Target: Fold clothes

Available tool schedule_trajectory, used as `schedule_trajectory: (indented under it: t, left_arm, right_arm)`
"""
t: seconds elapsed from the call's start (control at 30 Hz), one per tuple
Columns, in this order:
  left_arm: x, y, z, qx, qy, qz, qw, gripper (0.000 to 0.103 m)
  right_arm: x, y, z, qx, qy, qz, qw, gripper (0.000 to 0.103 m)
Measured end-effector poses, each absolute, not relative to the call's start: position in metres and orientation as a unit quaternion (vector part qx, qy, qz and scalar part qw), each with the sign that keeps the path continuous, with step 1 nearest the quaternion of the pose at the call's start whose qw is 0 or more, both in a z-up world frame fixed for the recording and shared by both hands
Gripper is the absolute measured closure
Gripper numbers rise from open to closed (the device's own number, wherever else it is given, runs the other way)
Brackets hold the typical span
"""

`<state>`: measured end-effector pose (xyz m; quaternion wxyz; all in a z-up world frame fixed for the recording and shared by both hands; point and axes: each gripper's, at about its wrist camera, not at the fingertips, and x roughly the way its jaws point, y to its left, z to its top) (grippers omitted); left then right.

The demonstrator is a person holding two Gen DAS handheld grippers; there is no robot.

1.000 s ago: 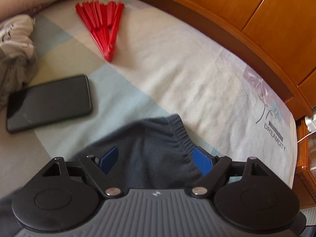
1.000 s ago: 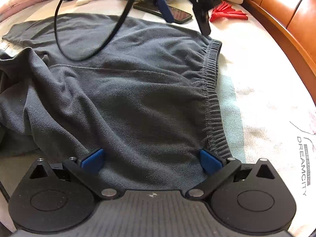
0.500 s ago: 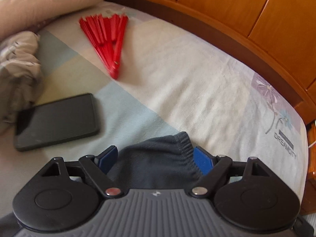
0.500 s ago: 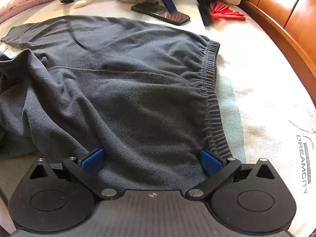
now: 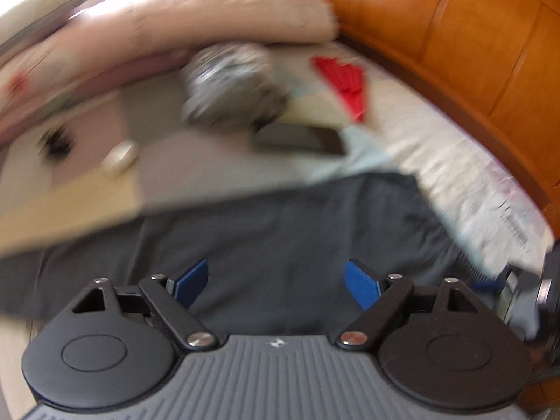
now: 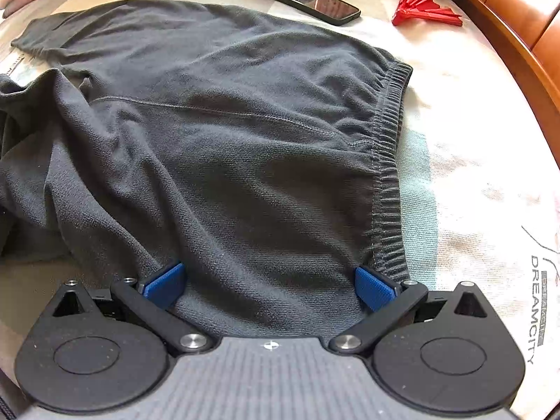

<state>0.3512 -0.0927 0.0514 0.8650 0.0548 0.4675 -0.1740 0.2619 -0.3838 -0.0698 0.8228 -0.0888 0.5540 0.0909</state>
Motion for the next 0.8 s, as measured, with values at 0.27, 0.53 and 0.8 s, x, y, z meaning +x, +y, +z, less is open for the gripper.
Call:
schedule_trajectory:
  t: [0.27, 0.53, 0.8]
  left_arm:
    - [0.261, -0.036, -0.013, -0.057, 0.542, -0.058, 0.836, 0.018]
    - [0.223, -0.01, -0.036, -0.114, 0.542, -0.018, 0.832, 0.018]
    - [0.198, 0.014, -0.046, -0.115, 0.546, -0.009, 0.83, 0.018]
  right_arm:
    - [0.28, -0.361, -0.031, -0.082, 0.546, 0.13, 0.824, 0.0]
    - [0.292, -0.251, -0.01, -0.121, 0.509, 0.277, 0.806, 0.0]
    - [0.295, -0.17, -0.012, -0.191, 0.501, 0.305, 0.787, 0.0]
